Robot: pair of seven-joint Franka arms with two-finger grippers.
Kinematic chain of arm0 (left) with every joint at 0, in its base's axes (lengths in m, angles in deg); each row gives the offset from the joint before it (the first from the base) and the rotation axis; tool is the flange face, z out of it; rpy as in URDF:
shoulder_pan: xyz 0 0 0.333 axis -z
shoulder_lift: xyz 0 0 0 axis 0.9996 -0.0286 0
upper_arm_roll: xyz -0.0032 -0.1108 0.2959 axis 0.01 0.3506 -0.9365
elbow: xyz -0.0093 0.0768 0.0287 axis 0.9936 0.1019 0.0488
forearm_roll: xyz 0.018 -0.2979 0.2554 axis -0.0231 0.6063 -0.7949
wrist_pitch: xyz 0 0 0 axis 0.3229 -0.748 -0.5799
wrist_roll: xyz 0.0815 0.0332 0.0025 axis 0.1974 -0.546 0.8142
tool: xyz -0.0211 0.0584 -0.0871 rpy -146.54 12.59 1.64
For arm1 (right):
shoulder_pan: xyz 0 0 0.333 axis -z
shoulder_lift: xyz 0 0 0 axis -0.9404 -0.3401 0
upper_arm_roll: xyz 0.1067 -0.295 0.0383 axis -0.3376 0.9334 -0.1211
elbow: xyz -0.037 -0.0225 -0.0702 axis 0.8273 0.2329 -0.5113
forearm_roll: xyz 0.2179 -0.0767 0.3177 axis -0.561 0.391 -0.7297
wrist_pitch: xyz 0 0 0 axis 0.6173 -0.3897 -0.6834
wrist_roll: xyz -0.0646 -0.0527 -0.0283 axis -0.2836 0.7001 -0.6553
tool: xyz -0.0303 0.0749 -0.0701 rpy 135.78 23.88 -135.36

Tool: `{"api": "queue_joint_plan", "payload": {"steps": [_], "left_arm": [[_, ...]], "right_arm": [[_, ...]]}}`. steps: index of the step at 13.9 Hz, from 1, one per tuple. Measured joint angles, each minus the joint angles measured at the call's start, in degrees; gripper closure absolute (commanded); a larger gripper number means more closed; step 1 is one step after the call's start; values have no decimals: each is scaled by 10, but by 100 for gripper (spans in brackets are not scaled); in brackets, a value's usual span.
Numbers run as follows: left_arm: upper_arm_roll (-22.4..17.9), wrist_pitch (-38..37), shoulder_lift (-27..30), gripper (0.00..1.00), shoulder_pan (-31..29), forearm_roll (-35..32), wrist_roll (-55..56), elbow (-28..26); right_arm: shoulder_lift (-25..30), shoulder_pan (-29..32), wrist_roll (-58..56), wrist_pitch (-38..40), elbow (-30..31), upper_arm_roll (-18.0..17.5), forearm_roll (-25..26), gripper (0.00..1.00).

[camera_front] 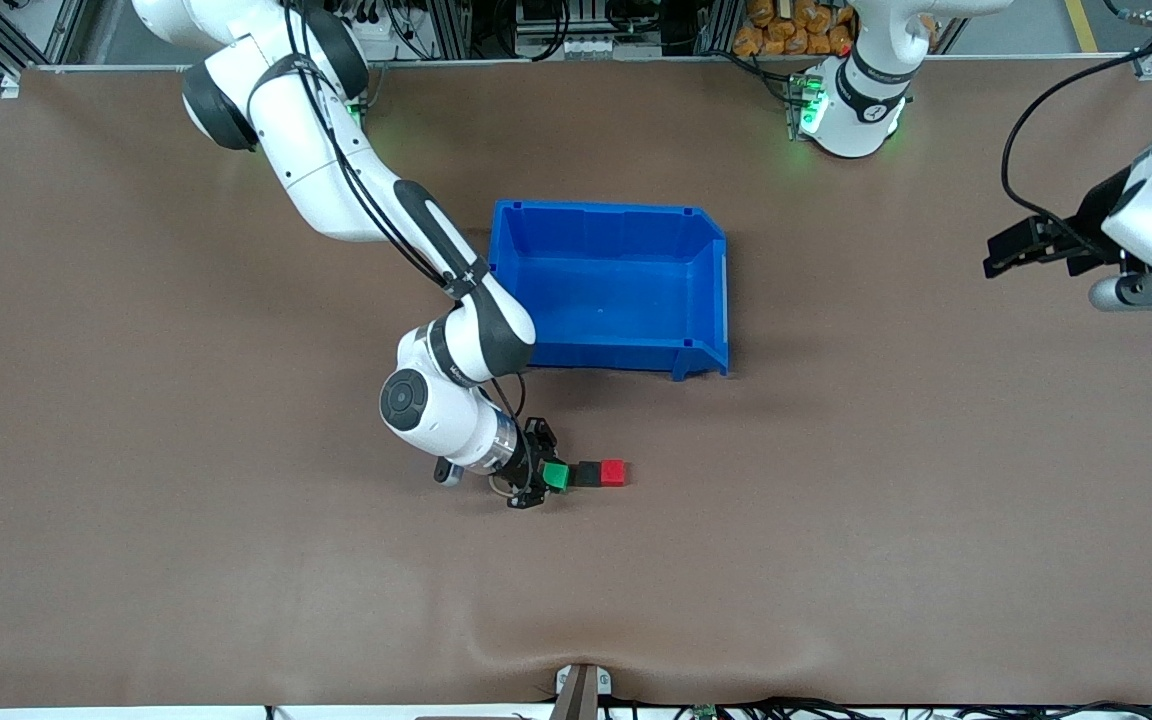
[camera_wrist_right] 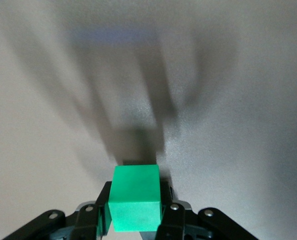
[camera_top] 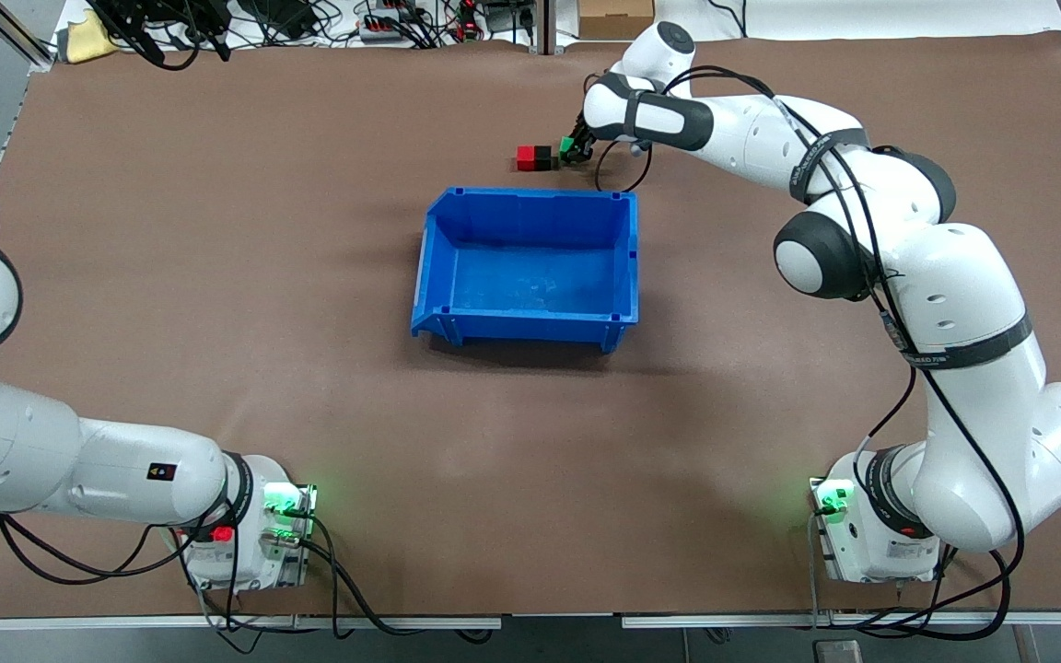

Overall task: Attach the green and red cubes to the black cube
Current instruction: 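Lower the green cube against the black cube while the left gripper withdraws, then open the right gripper and release the green cube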

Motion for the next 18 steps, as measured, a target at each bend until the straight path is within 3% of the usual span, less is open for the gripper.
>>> {"api": "queue_joint_plan", "payload": {"steps": [4,8,9,10,11,18], "left_arm": [[51,-21,8,0,-5,-39,-20,2],[56,-28,9,0,-16,-39,-20,15],[55,-33,9,0,-18,-39,-20,18],[54,-37,9,0,-18,-39,-20,21],[52,-39,9,0,-18,-37,-20,23],[17,-65,10,0,-20,-11,-22,56]], "right_arm": [[-9,-8,-1,-9,-1,0,0,100],[-10,-14,-1,-12,-1,0,0,95],[-11,-15,-1,-12,-1,0,0,80],[-11,-16,-1,-12,-1,0,0,50],[-11,-17,-1,-12,-1,0,0,1],[-6,-12,-1,-11,-16,8,0,0]]}}
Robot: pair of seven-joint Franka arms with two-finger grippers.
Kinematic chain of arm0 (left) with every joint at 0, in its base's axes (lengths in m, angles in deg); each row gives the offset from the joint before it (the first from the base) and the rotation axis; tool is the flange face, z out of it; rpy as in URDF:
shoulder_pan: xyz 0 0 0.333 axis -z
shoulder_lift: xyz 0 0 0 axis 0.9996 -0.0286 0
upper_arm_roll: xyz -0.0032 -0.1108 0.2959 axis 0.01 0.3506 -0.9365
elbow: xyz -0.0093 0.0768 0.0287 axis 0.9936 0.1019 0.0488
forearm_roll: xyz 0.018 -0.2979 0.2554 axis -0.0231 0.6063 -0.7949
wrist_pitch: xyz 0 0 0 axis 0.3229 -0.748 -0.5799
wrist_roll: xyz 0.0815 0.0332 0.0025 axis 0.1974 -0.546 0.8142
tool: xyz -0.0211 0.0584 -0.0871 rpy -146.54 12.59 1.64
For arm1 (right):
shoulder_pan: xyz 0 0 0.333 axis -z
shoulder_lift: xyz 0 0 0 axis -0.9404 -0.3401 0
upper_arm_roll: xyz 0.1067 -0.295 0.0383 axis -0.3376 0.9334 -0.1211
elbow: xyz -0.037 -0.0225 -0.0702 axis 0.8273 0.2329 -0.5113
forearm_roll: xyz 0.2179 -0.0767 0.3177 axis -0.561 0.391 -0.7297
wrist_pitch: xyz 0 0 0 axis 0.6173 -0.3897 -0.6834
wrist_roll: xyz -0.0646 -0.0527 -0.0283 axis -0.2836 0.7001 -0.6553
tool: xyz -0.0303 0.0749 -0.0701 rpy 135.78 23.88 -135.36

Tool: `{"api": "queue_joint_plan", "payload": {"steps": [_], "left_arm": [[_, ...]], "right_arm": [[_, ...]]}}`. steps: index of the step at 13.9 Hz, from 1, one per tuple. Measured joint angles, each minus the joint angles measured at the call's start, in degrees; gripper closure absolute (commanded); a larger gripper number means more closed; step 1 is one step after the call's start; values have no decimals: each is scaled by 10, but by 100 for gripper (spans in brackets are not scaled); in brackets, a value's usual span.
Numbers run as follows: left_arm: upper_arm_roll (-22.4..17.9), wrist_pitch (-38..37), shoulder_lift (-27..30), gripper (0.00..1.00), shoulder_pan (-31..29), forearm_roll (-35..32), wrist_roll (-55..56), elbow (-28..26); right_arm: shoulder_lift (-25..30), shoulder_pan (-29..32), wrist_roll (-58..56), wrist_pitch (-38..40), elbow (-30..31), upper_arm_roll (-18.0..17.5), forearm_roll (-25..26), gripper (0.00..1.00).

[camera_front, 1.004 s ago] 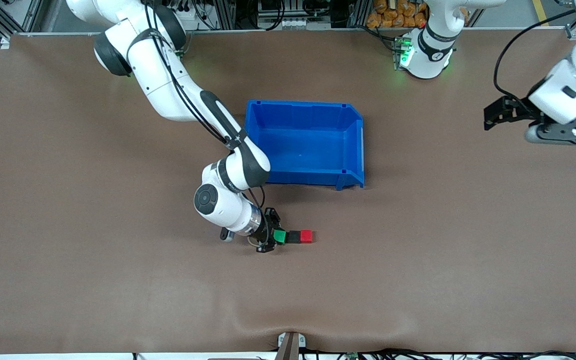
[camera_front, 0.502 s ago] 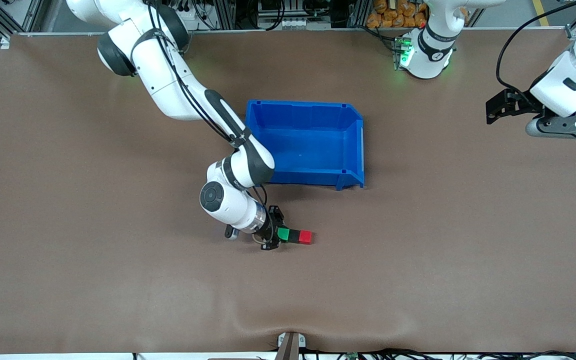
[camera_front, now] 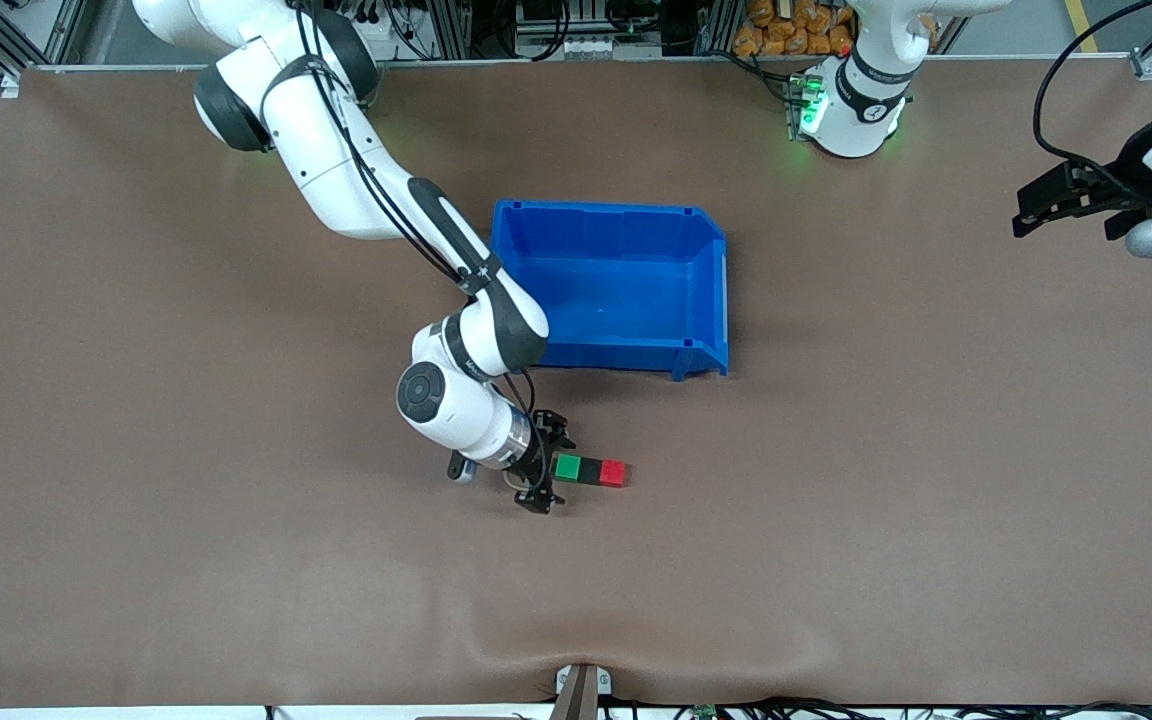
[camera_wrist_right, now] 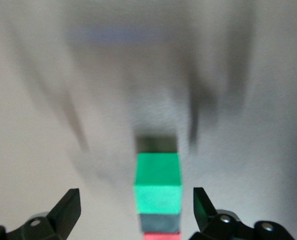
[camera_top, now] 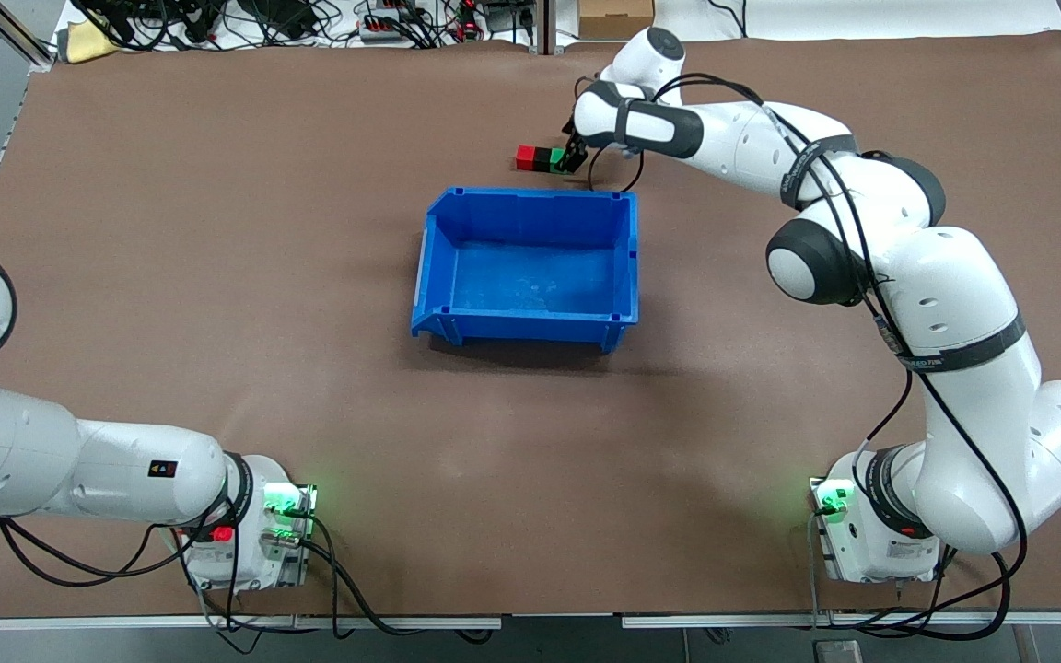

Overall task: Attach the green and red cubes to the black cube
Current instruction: 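Open the right gripper and release the green cube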

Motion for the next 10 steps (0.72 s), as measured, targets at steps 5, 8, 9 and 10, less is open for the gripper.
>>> {"api": "queue_joint_plan", "payload": {"steps": [5,8,9,10], "left_arm": [[6,-11,-6,0,4,0,0,0],[7,-11,-9,0,4,0,1,0],[7,-12,-9,0,4,0,1,0],[7,-12,-9,0,4,0,1,0]], "right_arm": [[42,40,0,112,-10,3,0,0],[72,74,-21,193,-12,4,0,0],[78,88,-49,219,-12,4,0,0],[85,104,-79,242,-13,4,-1,0]]}}
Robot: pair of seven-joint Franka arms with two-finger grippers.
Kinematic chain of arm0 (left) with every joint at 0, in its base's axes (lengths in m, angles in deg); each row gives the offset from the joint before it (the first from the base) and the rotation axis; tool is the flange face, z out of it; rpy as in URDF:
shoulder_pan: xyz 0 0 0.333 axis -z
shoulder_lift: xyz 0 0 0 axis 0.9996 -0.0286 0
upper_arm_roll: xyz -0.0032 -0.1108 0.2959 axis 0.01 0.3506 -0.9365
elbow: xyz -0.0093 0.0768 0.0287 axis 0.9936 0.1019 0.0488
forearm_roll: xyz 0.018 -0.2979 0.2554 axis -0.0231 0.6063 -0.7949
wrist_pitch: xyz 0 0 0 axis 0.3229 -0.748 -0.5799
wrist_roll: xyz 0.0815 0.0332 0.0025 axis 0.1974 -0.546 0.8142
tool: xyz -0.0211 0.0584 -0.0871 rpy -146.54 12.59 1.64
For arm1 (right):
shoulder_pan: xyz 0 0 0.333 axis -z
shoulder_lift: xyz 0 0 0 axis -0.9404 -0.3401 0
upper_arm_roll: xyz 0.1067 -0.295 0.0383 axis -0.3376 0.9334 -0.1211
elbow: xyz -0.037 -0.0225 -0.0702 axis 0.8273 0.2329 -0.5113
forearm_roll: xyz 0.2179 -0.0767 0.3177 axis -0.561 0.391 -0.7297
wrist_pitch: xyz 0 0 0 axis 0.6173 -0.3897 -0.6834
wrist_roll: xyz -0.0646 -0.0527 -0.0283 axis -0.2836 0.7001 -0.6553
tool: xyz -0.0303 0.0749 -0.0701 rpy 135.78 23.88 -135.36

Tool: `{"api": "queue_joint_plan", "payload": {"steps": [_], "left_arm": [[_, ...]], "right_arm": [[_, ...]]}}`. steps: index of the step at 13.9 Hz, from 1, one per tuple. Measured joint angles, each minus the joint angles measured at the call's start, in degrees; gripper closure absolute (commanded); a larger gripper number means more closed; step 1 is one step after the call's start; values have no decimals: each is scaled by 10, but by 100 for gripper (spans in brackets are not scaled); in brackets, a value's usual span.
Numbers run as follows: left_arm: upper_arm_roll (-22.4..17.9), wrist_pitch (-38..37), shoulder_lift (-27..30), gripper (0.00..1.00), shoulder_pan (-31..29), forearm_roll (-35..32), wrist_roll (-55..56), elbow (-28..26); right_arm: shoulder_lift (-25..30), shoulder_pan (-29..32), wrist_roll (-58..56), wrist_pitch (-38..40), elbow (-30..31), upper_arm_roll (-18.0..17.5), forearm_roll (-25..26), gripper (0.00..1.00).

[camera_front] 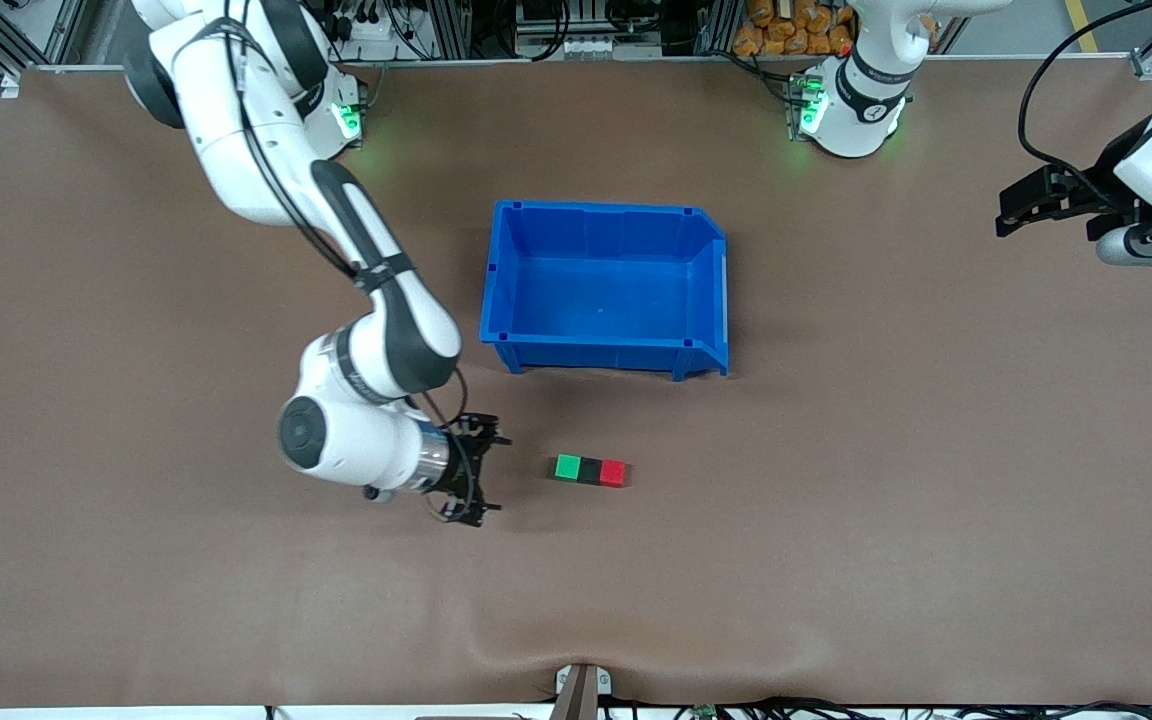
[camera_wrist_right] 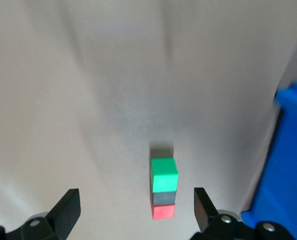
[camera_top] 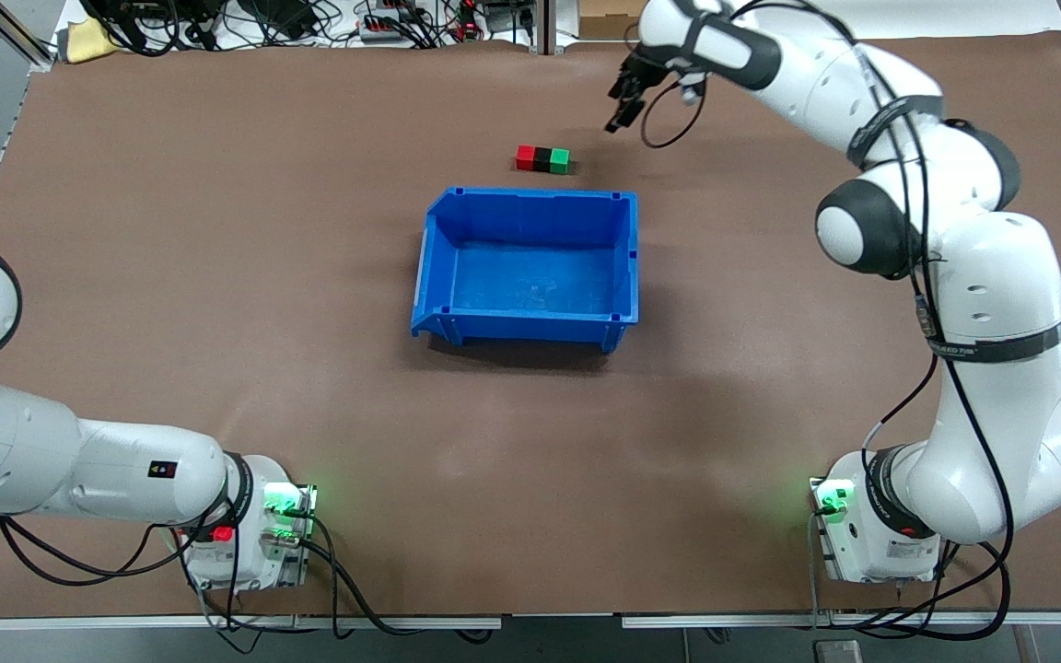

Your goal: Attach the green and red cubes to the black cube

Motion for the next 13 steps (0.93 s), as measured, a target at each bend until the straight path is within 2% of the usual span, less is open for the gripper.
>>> {"api": "queue_joint_plan", "payload": {"steps": [6,13], "left_arm": [[0,0,0,0,0,0,0,0],[1,0,0,0,1,0,0,0]], "right_arm": [[55,78,-79,141,-13,3,-3,0],[134,152,-310,255,-18,5,27,0]]}}
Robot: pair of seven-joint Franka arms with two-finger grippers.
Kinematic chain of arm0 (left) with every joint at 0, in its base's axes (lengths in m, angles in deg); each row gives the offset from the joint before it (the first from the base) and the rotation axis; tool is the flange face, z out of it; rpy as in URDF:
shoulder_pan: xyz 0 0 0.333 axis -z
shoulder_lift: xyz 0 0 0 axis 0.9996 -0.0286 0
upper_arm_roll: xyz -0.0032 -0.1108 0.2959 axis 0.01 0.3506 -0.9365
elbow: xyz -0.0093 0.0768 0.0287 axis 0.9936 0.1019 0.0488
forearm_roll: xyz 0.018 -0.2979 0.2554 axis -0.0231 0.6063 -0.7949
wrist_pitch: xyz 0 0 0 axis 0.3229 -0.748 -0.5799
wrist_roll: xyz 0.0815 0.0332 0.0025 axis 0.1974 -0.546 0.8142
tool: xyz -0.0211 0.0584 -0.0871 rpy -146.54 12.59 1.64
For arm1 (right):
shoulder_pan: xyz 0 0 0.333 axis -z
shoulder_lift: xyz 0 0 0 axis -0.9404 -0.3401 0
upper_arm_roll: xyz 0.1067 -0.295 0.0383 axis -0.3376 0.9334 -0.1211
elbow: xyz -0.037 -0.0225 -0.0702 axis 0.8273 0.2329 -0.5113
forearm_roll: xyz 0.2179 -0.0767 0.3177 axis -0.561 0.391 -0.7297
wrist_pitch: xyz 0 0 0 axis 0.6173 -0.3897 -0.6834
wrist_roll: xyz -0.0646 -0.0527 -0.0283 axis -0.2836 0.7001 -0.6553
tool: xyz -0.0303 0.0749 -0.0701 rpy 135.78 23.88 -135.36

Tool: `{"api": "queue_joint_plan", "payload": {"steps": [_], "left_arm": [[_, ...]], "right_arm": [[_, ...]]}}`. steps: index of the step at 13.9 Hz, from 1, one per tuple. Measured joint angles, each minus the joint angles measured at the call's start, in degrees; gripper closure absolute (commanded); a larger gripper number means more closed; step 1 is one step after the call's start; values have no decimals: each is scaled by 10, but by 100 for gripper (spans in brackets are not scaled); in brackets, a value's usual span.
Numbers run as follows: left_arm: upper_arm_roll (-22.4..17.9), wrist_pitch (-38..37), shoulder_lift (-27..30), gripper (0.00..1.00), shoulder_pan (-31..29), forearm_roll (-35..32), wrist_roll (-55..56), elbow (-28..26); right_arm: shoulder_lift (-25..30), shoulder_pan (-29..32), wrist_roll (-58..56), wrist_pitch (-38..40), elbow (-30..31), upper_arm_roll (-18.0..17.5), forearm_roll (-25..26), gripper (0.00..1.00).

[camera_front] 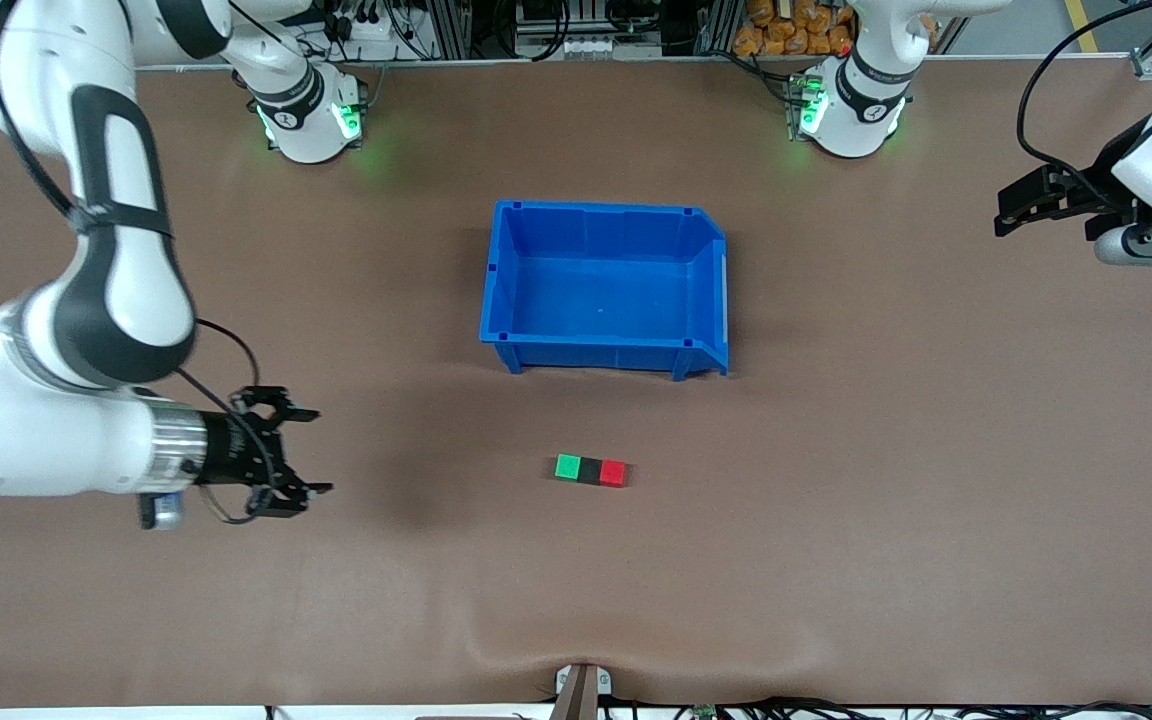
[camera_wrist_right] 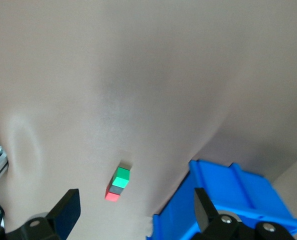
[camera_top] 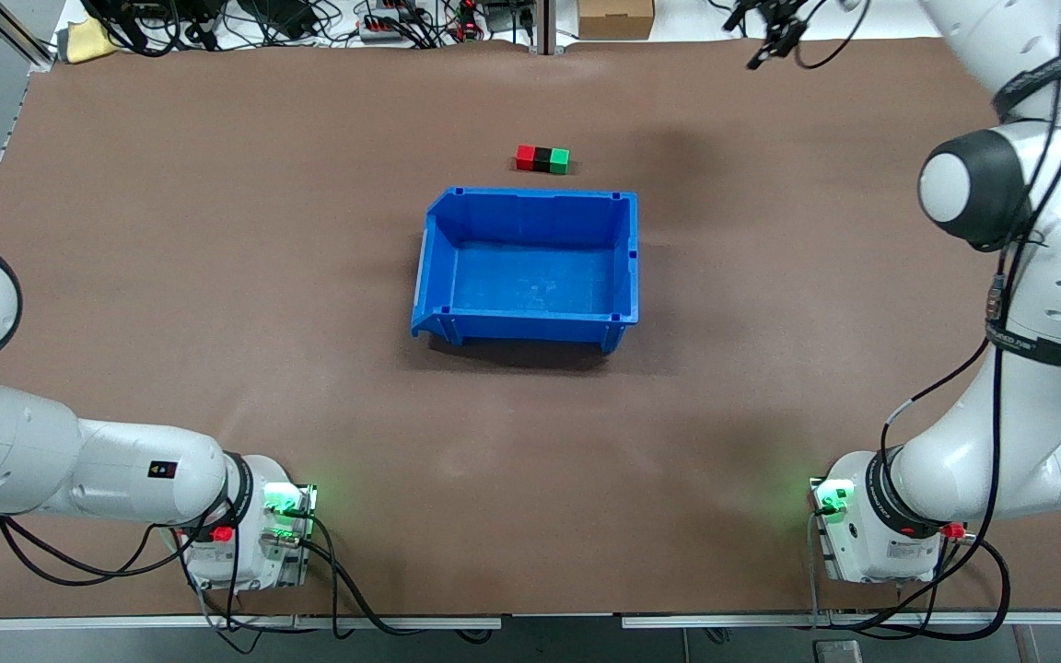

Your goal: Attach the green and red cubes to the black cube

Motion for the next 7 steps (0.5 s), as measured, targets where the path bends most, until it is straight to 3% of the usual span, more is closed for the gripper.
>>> {"api": "queue_joint_plan", "payload": {"steps": [4,7], "left_arm": [[0,0,0,0,0,0,0,0],[0,0,0,0,0,0,0,0]], "right_arm": [[33,45,-98,63,0,2,8,0],[58,71,-222,113,-1,3,65,0]]}}
